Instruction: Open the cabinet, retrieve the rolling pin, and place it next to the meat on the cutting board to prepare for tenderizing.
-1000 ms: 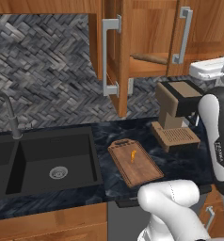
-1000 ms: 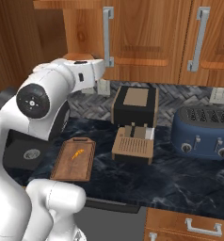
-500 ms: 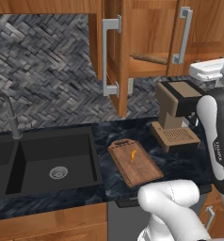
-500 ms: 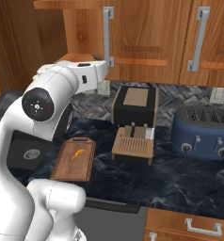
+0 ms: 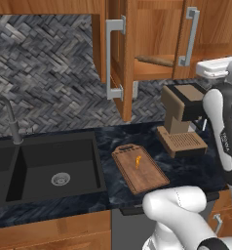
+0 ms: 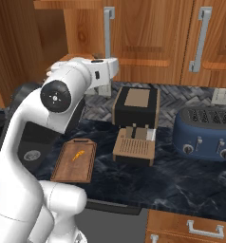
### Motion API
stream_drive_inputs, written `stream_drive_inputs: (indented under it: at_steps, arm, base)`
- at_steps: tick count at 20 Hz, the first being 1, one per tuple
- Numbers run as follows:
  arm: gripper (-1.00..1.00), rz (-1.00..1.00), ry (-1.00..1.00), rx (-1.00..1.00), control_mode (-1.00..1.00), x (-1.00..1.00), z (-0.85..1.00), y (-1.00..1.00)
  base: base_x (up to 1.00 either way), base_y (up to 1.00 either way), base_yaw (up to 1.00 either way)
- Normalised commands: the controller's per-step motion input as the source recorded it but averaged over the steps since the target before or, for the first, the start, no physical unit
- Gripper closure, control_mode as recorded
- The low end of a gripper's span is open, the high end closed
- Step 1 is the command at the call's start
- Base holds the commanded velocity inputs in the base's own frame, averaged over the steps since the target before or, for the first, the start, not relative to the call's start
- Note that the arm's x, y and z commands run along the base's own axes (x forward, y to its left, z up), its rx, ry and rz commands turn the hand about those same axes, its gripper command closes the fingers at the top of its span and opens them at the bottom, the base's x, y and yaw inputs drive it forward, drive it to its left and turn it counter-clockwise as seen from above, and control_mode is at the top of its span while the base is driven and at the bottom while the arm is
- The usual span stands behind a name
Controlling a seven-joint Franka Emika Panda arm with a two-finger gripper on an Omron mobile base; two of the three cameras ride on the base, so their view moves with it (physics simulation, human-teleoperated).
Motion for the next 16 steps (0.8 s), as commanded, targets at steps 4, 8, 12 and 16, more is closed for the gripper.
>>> stream_drive_inputs:
  at_steps: [4, 8, 12, 16]
  arm:
    - [-1.00, 0.00, 0.05, 0.00, -1.00, 0.61, 0.00, -0.16]
    - [-1.00, 0.00, 0.07, 0.00, -1.00, 0.80, 0.01, -0.01]
    - [-1.00, 0.00, 0.04, 0.00, -1.00, 0.73, 0.02, 0.00]
    - [-1.00, 0.00, 0.03, 0.00, -1.00, 0.60, 0.00, 0.00]
  base:
    - [0.00, 0.00, 0.00]
    - [0.00, 0.00, 0.00]
    - [0.00, 0.00, 0.00]
    - [0.00, 0.00, 0.00]
